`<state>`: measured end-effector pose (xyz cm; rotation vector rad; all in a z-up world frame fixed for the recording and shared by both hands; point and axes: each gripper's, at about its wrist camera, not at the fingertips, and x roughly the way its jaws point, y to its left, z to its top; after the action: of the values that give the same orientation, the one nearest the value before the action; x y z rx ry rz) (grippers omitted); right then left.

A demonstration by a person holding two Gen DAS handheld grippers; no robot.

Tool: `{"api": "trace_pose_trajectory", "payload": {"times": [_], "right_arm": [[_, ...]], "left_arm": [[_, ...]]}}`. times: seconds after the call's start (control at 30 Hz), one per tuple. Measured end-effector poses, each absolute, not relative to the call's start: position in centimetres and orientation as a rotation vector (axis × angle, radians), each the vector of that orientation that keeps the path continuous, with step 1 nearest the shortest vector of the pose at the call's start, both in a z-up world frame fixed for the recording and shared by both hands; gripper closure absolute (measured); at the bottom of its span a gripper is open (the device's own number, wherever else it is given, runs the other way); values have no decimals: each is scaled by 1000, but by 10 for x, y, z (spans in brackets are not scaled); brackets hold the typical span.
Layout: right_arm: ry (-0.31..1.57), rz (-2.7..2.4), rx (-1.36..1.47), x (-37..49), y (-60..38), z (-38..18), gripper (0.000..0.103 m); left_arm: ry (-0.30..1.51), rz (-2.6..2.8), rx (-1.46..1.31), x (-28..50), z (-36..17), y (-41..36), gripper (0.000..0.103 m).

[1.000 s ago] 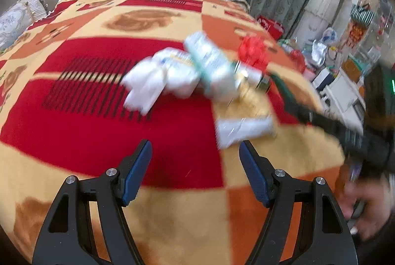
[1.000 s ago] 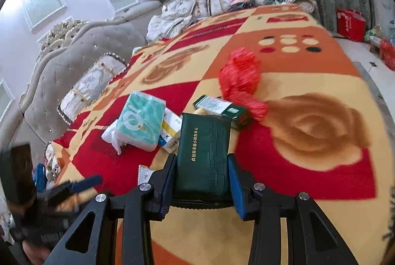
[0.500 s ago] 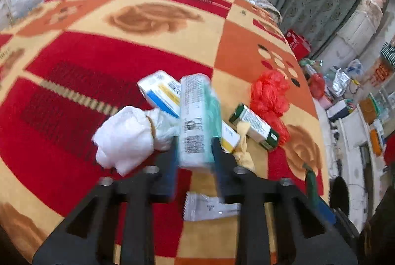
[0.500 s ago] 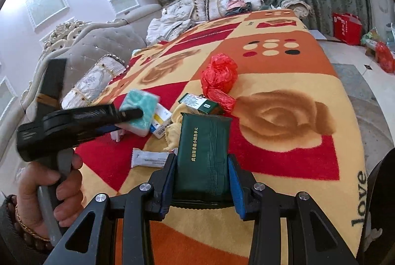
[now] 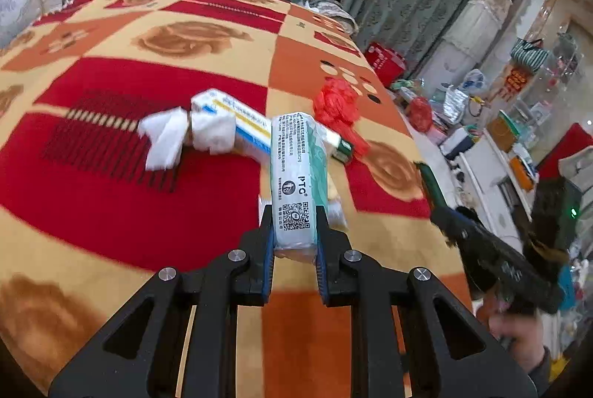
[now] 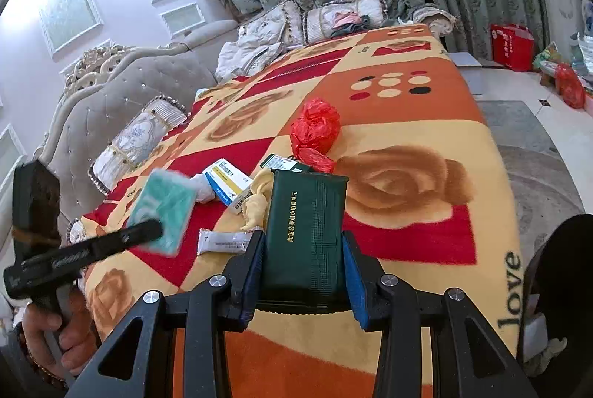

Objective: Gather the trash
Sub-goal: 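Grasp the green booklet with the right tool while the left grasps the tissue pack, then carry booklet and tissue pack over the black bin and open both tools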

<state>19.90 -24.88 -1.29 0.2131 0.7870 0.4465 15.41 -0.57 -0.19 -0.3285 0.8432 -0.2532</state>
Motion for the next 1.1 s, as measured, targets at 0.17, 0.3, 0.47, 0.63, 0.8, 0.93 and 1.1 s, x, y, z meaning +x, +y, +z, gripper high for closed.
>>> {"api": "trace_pose_trajectory", "payload": {"times": [0.17,0.3,0.47,0.63,0.8,0.93,1.1], "right_arm": [[784,438,195,187,-256,-11,64],[785,422,189,177,-265,-10,64],[777,405,191,167,-277,-9,64],[772,394,194,164,-286,-7,64],[761,381,179,161,-291,-5,64],[743,361,184,159,-300,-1,64],[733,316,207,157,-317,-1,64]], "left_arm": [[838,-225,-300,130,-5,-14,87],[850,-210,-279,119,-10,-26,87],[858,-209,-254,113,-15,-37,87],[872,-224,-208,111,-18,-58,87],[869,-181,-110,109,-17,-84,87],[858,-169,-54,110,-14,-99,87],[851,-171,-29,112,-13,-108,87]]}}
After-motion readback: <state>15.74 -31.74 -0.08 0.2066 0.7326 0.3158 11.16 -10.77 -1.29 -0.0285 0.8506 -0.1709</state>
